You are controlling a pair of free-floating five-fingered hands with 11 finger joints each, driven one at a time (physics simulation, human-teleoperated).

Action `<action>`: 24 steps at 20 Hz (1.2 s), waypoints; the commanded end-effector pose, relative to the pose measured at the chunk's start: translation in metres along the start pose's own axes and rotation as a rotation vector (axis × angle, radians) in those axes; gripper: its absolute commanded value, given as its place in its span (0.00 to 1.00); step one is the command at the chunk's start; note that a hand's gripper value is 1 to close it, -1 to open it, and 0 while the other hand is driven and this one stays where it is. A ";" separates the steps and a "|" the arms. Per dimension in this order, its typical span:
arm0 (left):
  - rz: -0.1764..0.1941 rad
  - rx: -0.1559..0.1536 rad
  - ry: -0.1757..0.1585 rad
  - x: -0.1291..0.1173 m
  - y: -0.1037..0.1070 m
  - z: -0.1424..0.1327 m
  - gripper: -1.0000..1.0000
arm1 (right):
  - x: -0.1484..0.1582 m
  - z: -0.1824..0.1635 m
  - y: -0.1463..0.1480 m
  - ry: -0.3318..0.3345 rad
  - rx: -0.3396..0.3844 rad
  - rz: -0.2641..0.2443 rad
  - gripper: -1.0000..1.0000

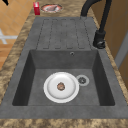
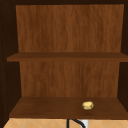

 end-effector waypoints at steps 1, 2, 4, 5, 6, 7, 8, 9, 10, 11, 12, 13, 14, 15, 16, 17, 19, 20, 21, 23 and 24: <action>0.030 0.045 0.078 0.009 0.003 -0.002 0.00 | 0.000 0.000 0.000 0.000 0.000 0.000 0.50; 0.031 0.049 0.078 0.011 0.004 -0.002 0.00 | 0.000 0.000 0.000 0.000 0.000 0.000 0.50; 0.031 0.048 0.074 0.015 0.007 -0.004 0.00 | 0.000 0.000 0.000 0.000 0.000 0.000 0.50; 0.032 0.045 0.072 0.017 0.008 -0.005 0.00 | 0.000 0.000 0.000 0.000 0.000 0.000 0.50; 0.030 0.040 0.071 0.020 0.010 -0.006 0.00 | 0.000 0.000 0.000 0.000 0.000 0.000 0.50; 0.027 0.033 0.071 0.021 0.014 -0.007 0.00 | 0.000 0.000 0.000 0.000 0.000 0.000 0.50; 0.025 0.027 0.072 0.022 0.018 -0.009 0.00 | 0.000 0.000 0.000 0.000 0.000 0.000 0.50; 0.022 0.019 0.073 0.022 0.022 -0.011 0.00 | 0.000 0.000 0.000 0.000 0.000 0.000 0.50; 0.020 0.013 0.070 0.022 0.028 -0.014 0.00 | 0.000 0.000 0.000 0.000 0.000 0.000 0.50; 0.020 0.012 0.068 0.023 0.032 -0.017 0.00 | 0.000 0.000 0.000 0.000 0.000 0.000 0.50; 0.014 0.010 0.067 0.023 0.036 -0.020 0.00 | 0.000 0.000 0.000 0.000 0.000 0.000 0.50; 0.004 0.006 0.069 0.024 0.041 -0.023 0.00 | 0.000 0.000 0.000 0.000 0.000 0.000 0.50; -0.002 -0.001 0.070 0.024 0.043 -0.027 0.00 | 0.000 0.000 0.000 0.000 0.000 0.000 0.50; 0.001 -0.005 0.071 0.024 0.044 -0.029 0.00 | 0.000 0.000 0.000 0.000 0.000 0.000 0.50; 0.010 -0.007 0.067 0.024 0.045 -0.032 0.00 | 0.000 0.000 0.000 0.000 0.000 0.000 0.50; 0.017 -0.005 0.061 0.024 0.042 -0.032 0.00 | 0.000 0.000 0.000 0.000 0.000 0.000 0.50; 0.034 -0.012 0.038 0.020 0.043 -0.030 0.00 | 0.000 0.000 0.000 0.000 0.000 0.000 0.50; 0.027 -0.006 0.026 0.019 0.044 -0.029 0.00 | 0.000 0.000 0.000 0.000 0.000 0.000 0.50; 0.023 -0.006 0.018 0.018 0.044 -0.030 0.00 | 0.000 0.000 0.000 0.000 0.000 0.000 0.50; 0.008 -0.008 0.015 0.021 0.043 -0.031 0.00 | 0.000 0.000 0.000 0.000 0.000 0.000 0.50; 0.007 -0.008 0.015 0.021 0.043 -0.031 0.50 | 0.000 0.000 0.000 0.000 0.000 0.000 0.00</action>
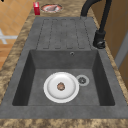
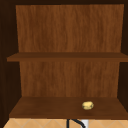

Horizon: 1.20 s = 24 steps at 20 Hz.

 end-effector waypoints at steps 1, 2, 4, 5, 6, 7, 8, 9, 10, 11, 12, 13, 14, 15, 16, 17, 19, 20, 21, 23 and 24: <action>0.000 0.000 0.000 0.000 0.000 0.000 0.50 | 0.000 -0.001 -0.001 0.000 0.000 0.000 0.00; -0.005 0.000 0.000 0.000 0.000 0.000 0.50 | 0.000 -0.002 -0.001 -0.006 0.003 0.004 0.00; -0.013 0.004 0.003 0.000 0.000 0.000 0.50 | -0.001 -0.007 -0.003 -0.012 0.012 0.008 0.00; -0.016 0.006 0.004 0.000 0.000 0.000 0.50 | 0.000 -0.013 -0.005 -0.010 0.021 0.007 0.00; -0.020 0.007 0.005 0.000 0.000 -0.001 0.50 | 0.003 -0.017 -0.007 -0.010 0.029 0.011 0.00; -0.023 0.009 0.006 0.000 0.000 -0.001 0.50 | 0.002 -0.019 -0.007 -0.011 0.035 0.012 0.00; -0.025 0.010 0.007 0.000 0.000 -0.001 0.50 | 0.001 -0.021 -0.008 -0.012 0.039 0.011 0.00; -0.028 0.011 0.008 -0.001 0.000 -0.001 0.50 | 0.003 -0.027 -0.010 -0.015 0.049 0.012 0.00; -0.030 0.012 0.008 -0.001 0.000 -0.001 0.50 | 0.007 -0.033 -0.012 -0.012 0.056 0.021 0.00; -0.031 0.013 0.009 -0.001 0.000 -0.001 0.50 | 0.010 -0.040 -0.014 -0.006 0.067 0.028 0.00; -0.033 0.013 0.010 -0.001 0.000 -0.001 0.50 | 0.011 -0.045 -0.016 -0.007 0.079 0.029 0.00; -0.034 0.014 0.010 -0.001 0.000 -0.001 0.50 | 0.011 -0.051 -0.019 -0.007 0.089 0.029 0.00; -0.036 0.015 0.011 -0.001 -0.001 -0.001 0.50 | 0.013 -0.058 -0.021 -0.003 0.098 0.028 0.00; -0.037 0.016 0.011 -0.001 -0.001 -0.001 0.50 | 0.013 -0.066 -0.025 0.003 0.111 0.020 0.00; -0.038 0.016 0.012 -0.001 -0.001 -0.001 0.50 | 0.014 -0.074 -0.027 0.007 0.121 0.017 0.00; -0.039 0.017 0.012 -0.001 -0.001 -0.001 0.50 | 0.017 -0.082 -0.028 0.012 0.131 0.020 0.00; -0.040 0.018 0.013 -0.001 -0.001 -0.001 0.50 | 0.018 -0.098 -0.027 0.020 0.153 0.034 0.00; -0.041 0.018 0.013 -0.001 -0.001 -0.001 0.50 | 0.018 -0.107 -0.025 0.022 0.165 0.038 0.00; -0.041 0.018 0.013 -0.001 -0.001 -0.001 0.50 | 0.016 -0.116 -0.023 0.019 0.177 0.039 0.00; -0.042 0.019 0.014 -0.001 -0.001 -0.001 0.50 | 0.015 -0.136 -0.021 0.018 0.179 0.042 0.00; -0.043 0.019 0.014 -0.001 -0.001 -0.001 0.50 | 0.015 -0.145 -0.019 0.016 0.183 0.041 0.00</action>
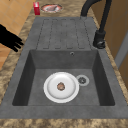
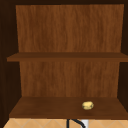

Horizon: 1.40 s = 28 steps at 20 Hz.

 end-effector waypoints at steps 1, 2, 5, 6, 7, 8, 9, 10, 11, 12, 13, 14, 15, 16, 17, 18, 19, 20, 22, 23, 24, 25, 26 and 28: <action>0.000 0.000 0.000 0.000 0.000 0.000 0.50 | -0.003 -0.035 0.002 0.015 0.061 0.024 0.00; 0.000 0.000 0.000 0.000 0.000 0.000 0.50 | -0.003 -0.045 0.002 0.015 0.067 0.023 0.00; -0.001 0.001 0.001 0.000 0.000 0.000 0.50 | -0.007 -0.076 0.007 0.012 0.086 0.023 0.00; -0.001 0.001 0.001 0.000 0.000 0.000 0.50 | -0.008 -0.086 0.008 0.013 0.093 0.022 0.00; -0.001 0.001 0.001 0.000 0.000 0.000 0.50 | -0.009 -0.096 0.009 0.014 0.100 0.022 0.00; -0.002 0.001 0.001 0.000 0.000 0.000 0.50 | -0.010 -0.106 0.010 0.015 0.107 0.022 0.00; -0.002 0.001 0.001 0.000 0.000 0.000 0.50 | -0.011 -0.116 0.010 0.016 0.113 0.021 0.00; -0.002 0.001 0.001 0.000 0.000 0.000 0.50 | -0.013 -0.126 0.011 0.017 0.119 0.022 0.00; -0.002 0.002 0.001 0.000 0.000 0.000 0.50 | -0.014 -0.136 0.011 0.017 0.126 0.022 0.00; -0.002 0.002 0.001 0.000 0.000 0.000 0.50 | -0.015 -0.146 0.011 0.016 0.131 0.024 0.00; -0.002 0.002 0.001 0.000 0.000 0.000 0.50 | -0.016 -0.156 0.011 0.017 0.139 0.024 0.00; -0.002 0.002 0.001 0.000 0.000 0.000 0.50 | -0.017 -0.165 0.012 0.018 0.148 0.025 0.00; -0.002 0.002 0.002 0.000 0.000 0.000 0.50 | -0.019 -0.175 0.012 0.021 0.155 0.028 0.00; -0.003 0.002 0.002 0.000 0.000 0.000 0.50 | -0.021 -0.185 0.014 0.024 0.164 0.030 0.00; -0.003 0.002 0.002 0.000 0.000 0.000 0.50 | -0.022 -0.196 0.016 0.027 0.171 0.031 0.00; -0.003 0.002 0.002 0.000 0.000 0.000 0.50 | -0.024 -0.207 0.017 0.028 0.175 0.032 0.00; -0.003 0.002 0.002 0.000 0.000 0.000 0.50 | -0.026 -0.218 0.019 0.027 0.175 0.032 0.00; -0.003 0.002 0.002 0.000 0.000 0.000 0.50 | -0.028 -0.229 0.022 0.024 0.168 0.033 0.00; -0.003 0.002 0.002 0.000 0.000 0.000 0.50 | -0.034 -0.251 0.027 0.019 0.160 0.038 0.00; -0.003 0.002 0.002 0.000 0.000 0.000 0.50 | -0.037 -0.258 0.031 0.016 0.150 0.053 0.00; -0.003 0.002 0.002 0.000 0.000 0.000 0.50 | -0.037 -0.265 0.034 0.016 0.149 0.064 0.00; -0.003 0.002 0.002 0.000 0.000 0.000 0.50 | -0.039 -0.271 0.038 0.016 0.145 0.072 0.00; -0.003 0.002 0.002 0.000 0.000 0.000 0.50 | -0.039 -0.274 0.043 0.018 0.130 0.080 0.00; -0.003 0.002 0.002 0.000 0.000 0.000 0.50 | -0.043 -0.287 0.051 0.021 0.112 0.083 0.00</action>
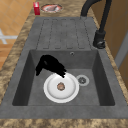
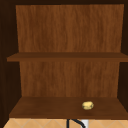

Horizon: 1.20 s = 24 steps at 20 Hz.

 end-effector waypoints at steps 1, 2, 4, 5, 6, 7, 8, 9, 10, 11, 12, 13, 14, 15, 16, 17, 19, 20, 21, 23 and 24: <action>0.000 0.000 0.000 0.000 0.000 0.000 0.50 | -0.005 -0.024 0.014 0.006 -0.015 0.068 0.00; 0.000 0.000 0.000 0.000 0.000 0.000 0.50 | -0.007 -0.031 0.018 0.007 -0.021 0.069 0.00; 0.000 0.000 0.000 0.000 0.000 0.000 0.50 | -0.011 -0.041 0.025 0.001 -0.038 0.072 0.00; 0.000 0.000 0.000 0.000 0.000 0.000 0.50 | -0.016 -0.041 0.030 -0.009 -0.064 0.070 0.00; 0.000 0.000 0.000 0.000 0.000 0.000 0.50 | -0.018 -0.046 0.034 -0.010 -0.074 0.070 0.00; 0.000 0.000 0.000 0.000 0.000 0.000 0.50 | -0.020 -0.050 0.039 -0.008 -0.084 0.069 0.00; 0.000 0.000 0.000 0.000 0.000 0.000 0.50 | -0.020 -0.054 0.043 -0.005 -0.093 0.067 0.00; 0.000 0.000 0.000 0.000 0.000 0.000 0.50 | -0.022 -0.058 0.045 -0.004 -0.100 0.065 0.00; 0.000 0.000 0.000 0.000 0.000 0.000 0.50 | -0.024 -0.063 0.047 -0.005 -0.101 0.064 0.00; 0.000 0.000 0.000 0.000 0.000 0.000 0.50 | -0.026 -0.068 0.047 -0.007 -0.094 0.058 0.00; 0.000 0.000 0.000 0.000 0.000 0.000 0.50 | -0.029 -0.072 0.048 -0.011 -0.085 0.050 0.00; 0.000 0.000 0.000 0.000 0.000 0.000 0.50 | -0.032 -0.075 0.048 -0.017 -0.074 0.041 0.00; 0.000 0.000 0.000 0.000 0.000 0.000 0.50 | -0.034 -0.077 0.050 -0.019 -0.074 0.040 0.00; 0.000 0.000 0.000 0.000 0.000 0.000 0.50 | -0.036 -0.077 0.053 -0.019 -0.082 0.039 0.00; 0.000 0.000 0.000 0.000 0.000 0.000 0.50 | -0.037 -0.076 0.054 -0.016 -0.085 0.029 0.00; 0.000 0.000 0.000 0.000 0.000 0.000 0.50 | -0.037 -0.078 0.055 -0.011 -0.081 0.025 0.00; 0.000 0.000 0.000 0.000 0.000 0.000 0.50 | -0.038 -0.083 0.056 -0.003 -0.067 0.019 0.00; 0.000 0.000 0.000 0.000 0.000 0.000 0.50 | -0.038 -0.085 0.057 -0.003 -0.067 0.021 0.00; 0.000 0.000 0.000 0.000 0.000 0.000 0.50 | -0.039 -0.088 0.057 -0.003 -0.061 0.022 0.00; 0.000 0.000 0.000 0.000 0.000 0.000 0.50 | -0.040 -0.094 0.057 0.002 -0.041 0.022 0.00; 0.000 0.000 0.000 0.000 0.000 0.000 0.50 | -0.041 -0.097 0.058 0.005 -0.039 0.022 0.00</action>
